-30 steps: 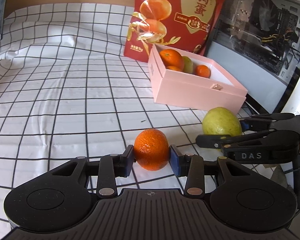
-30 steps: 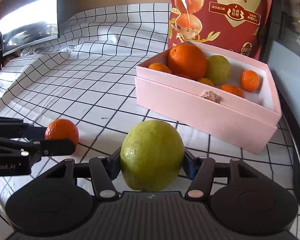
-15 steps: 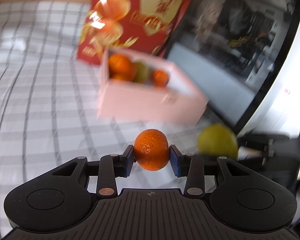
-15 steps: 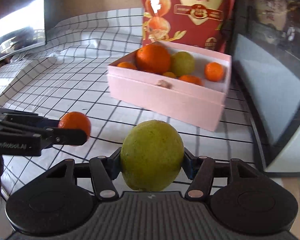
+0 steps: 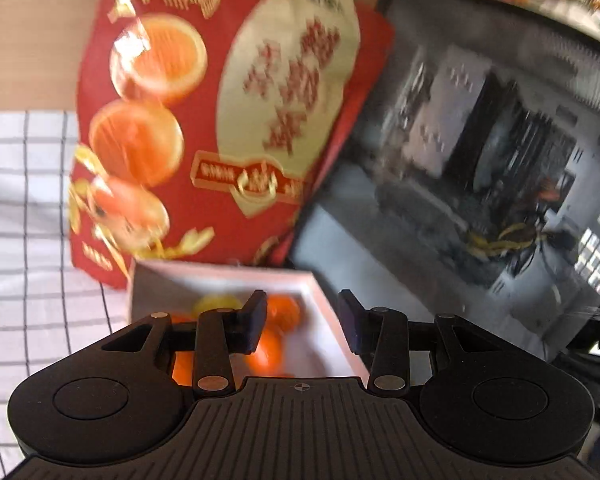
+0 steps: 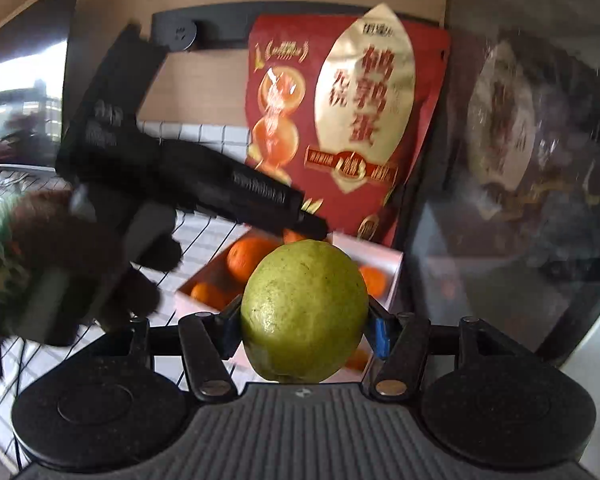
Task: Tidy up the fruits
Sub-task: 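Carry the mandarin and pear over the pink box and release them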
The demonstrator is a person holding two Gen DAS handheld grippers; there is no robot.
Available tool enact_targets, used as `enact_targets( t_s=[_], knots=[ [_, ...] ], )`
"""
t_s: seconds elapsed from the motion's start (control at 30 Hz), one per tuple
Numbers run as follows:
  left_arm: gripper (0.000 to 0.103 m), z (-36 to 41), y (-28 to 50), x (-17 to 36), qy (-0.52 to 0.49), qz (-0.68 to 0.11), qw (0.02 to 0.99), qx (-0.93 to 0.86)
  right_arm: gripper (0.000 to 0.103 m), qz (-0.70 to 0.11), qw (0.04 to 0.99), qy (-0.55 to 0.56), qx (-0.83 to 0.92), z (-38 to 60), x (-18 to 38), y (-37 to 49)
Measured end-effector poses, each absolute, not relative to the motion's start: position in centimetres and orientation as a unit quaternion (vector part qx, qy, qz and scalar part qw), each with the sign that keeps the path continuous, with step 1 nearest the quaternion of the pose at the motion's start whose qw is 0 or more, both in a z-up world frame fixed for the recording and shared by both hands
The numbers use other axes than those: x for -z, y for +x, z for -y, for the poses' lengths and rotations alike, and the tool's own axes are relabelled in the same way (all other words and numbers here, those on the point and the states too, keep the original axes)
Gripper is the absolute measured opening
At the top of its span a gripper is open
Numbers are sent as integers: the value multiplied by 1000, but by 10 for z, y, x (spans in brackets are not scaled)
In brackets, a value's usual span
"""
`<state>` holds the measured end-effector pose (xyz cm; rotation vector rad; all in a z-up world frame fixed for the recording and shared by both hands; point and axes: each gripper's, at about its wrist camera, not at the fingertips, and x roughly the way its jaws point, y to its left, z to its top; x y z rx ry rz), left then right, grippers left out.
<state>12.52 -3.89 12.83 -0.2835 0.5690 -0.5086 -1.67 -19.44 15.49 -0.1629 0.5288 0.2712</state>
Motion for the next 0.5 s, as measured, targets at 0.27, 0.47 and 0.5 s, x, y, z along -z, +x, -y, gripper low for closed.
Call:
enact_targets(
  t_s=[0.27,0.47,0.5],
  knots=[
    [44,-13,86,-133,-117,-229,955,146,59,-303,947,-33,-100,183,-144,71],
    [44,-23,49,-98,-57,-256,957,125,59,-369,928,5,-56,169,-94,145],
    [44,-25,43,-89,-54,-262,955,124,59,-379,924,9,-51,168,-84,150]
  ],
)
